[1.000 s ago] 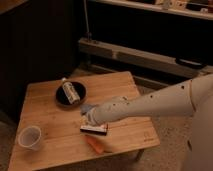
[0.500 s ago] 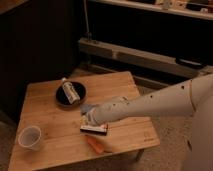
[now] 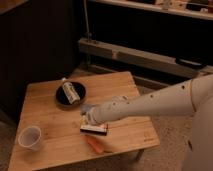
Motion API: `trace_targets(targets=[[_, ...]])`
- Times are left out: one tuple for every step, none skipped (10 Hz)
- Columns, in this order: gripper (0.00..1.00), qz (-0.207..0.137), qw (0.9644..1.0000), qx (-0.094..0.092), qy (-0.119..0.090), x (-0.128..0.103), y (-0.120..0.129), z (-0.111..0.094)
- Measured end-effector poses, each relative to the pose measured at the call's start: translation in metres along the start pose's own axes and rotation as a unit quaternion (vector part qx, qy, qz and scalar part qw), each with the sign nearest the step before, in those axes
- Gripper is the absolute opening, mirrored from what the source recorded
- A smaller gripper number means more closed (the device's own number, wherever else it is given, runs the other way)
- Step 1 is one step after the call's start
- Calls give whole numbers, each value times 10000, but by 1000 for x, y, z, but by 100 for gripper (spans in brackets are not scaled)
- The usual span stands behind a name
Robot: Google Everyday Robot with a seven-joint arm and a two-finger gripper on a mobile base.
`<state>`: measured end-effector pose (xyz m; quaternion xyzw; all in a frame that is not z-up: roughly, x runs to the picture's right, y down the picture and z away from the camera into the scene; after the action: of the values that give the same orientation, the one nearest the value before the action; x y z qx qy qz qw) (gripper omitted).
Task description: Pick up the ceramic cup
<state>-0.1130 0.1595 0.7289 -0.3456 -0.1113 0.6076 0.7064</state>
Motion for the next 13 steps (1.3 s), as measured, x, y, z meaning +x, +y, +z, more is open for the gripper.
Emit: trace_targets(targets=[[4,-31,10000,-20,-2,-1,0,0],[4,-62,10000,-26,-13,-6,0,-1],[4,-130,9999,-19,-30,-17,6,-4],[4,-215,9998,-7,-41,-36,25,-7],[4,-270,9996,6,-62,-49,37,-12],[4,-295,9995,-2,-84,-58,46,-15],[4,-284,9995,-15,-109,-62,48,-18],[4,-306,9995,-11,-117,-61,48,-21],[3,-310,9995,-1,-112,-60,47,-21],[0,-336,9994,-10,-70,-60,48,-20],[0,-462,9988,-104,85,-58,57,-9],[3,-573,9981,-173,157,-57,66,-2],[10,-687,9971,-232,225,-55,76,5]])
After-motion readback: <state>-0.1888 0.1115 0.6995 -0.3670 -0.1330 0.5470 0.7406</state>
